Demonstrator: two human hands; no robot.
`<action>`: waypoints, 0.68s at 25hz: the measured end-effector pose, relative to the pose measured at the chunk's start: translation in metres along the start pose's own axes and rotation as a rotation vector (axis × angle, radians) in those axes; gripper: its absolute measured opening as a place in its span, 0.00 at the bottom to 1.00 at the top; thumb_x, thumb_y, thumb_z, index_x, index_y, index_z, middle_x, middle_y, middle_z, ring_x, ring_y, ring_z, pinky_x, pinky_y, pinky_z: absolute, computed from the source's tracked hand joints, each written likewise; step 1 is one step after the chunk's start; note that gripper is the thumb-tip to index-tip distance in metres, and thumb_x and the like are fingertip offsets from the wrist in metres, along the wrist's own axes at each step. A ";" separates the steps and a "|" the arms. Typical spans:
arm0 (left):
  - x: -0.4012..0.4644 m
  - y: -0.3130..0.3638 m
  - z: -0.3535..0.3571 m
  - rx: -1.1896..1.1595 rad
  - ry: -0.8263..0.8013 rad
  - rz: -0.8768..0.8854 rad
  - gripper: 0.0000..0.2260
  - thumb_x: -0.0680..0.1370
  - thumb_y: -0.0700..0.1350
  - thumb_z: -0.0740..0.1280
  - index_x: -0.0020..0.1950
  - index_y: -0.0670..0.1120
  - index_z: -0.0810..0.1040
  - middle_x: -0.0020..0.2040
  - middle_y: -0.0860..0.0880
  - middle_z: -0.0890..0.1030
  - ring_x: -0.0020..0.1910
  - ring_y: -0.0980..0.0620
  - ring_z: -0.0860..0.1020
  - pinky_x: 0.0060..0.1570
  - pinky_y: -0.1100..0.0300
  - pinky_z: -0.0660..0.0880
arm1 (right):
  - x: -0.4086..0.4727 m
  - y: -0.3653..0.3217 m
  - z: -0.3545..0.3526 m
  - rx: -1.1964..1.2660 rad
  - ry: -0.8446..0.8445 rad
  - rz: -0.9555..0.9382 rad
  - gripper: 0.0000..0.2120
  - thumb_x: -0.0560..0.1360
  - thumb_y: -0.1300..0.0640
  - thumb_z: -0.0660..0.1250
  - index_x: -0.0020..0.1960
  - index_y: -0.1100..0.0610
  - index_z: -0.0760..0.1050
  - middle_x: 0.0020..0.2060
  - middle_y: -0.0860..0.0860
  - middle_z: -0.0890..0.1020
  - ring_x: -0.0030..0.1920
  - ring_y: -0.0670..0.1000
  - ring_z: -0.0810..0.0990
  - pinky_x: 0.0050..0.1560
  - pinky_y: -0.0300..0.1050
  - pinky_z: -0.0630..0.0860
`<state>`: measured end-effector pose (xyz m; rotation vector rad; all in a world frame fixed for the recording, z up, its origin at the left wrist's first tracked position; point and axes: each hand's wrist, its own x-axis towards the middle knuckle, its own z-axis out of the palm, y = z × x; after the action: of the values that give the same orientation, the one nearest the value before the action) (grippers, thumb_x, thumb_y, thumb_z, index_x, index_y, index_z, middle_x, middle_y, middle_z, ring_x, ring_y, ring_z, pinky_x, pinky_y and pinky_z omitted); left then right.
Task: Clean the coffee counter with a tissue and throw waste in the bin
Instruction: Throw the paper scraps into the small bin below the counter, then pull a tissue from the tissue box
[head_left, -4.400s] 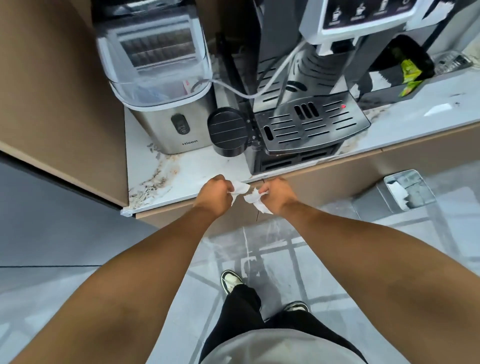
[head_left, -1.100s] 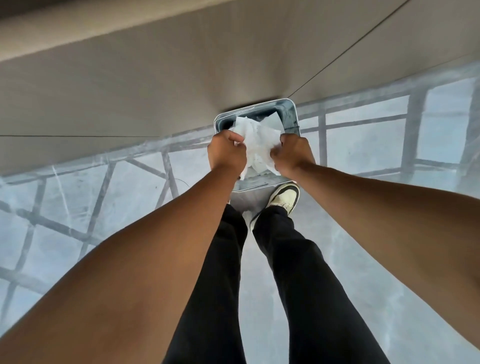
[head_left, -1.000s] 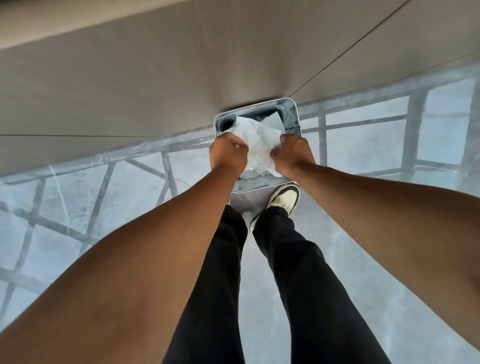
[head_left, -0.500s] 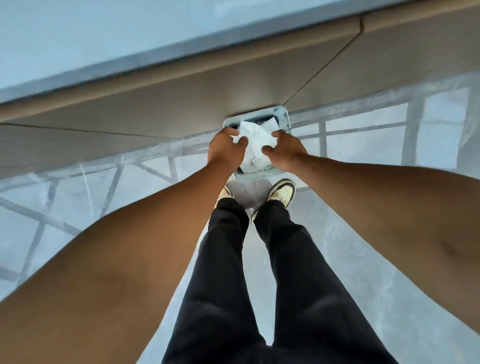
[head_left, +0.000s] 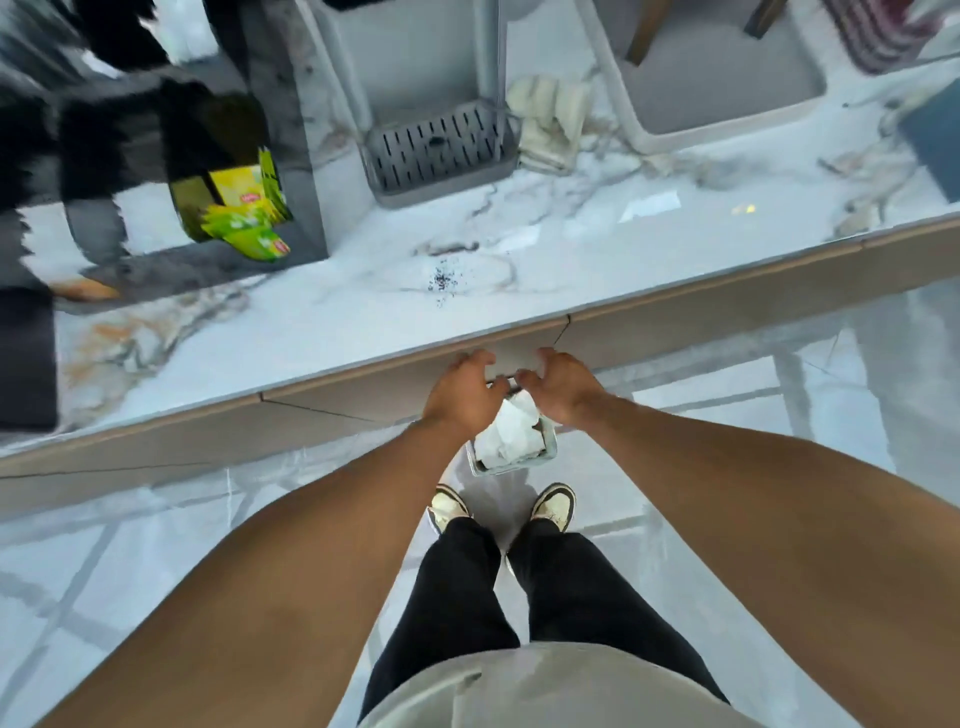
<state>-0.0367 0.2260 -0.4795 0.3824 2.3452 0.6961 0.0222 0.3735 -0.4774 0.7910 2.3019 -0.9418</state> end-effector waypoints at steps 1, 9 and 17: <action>-0.004 0.010 -0.007 0.017 0.004 0.014 0.18 0.80 0.49 0.64 0.68 0.46 0.74 0.67 0.44 0.76 0.62 0.43 0.77 0.62 0.53 0.73 | -0.008 -0.005 -0.010 0.001 0.024 -0.001 0.29 0.78 0.43 0.59 0.75 0.55 0.60 0.69 0.60 0.70 0.68 0.60 0.69 0.64 0.51 0.70; -0.026 0.101 -0.060 0.168 0.036 0.264 0.18 0.80 0.50 0.63 0.67 0.46 0.73 0.65 0.44 0.76 0.63 0.44 0.75 0.60 0.52 0.73 | -0.072 -0.019 -0.106 0.049 0.176 0.001 0.30 0.79 0.48 0.62 0.76 0.56 0.56 0.73 0.60 0.65 0.70 0.60 0.68 0.68 0.51 0.67; -0.014 0.216 -0.102 0.308 0.111 0.544 0.20 0.80 0.53 0.61 0.70 0.47 0.70 0.69 0.45 0.73 0.65 0.44 0.74 0.61 0.50 0.73 | -0.132 0.003 -0.216 -0.017 0.458 0.054 0.32 0.79 0.41 0.59 0.77 0.53 0.55 0.74 0.57 0.63 0.71 0.61 0.66 0.70 0.57 0.66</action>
<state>-0.0751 0.3574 -0.2828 1.1744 2.4734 0.6033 0.0630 0.4950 -0.2594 1.1534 2.6505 -0.7751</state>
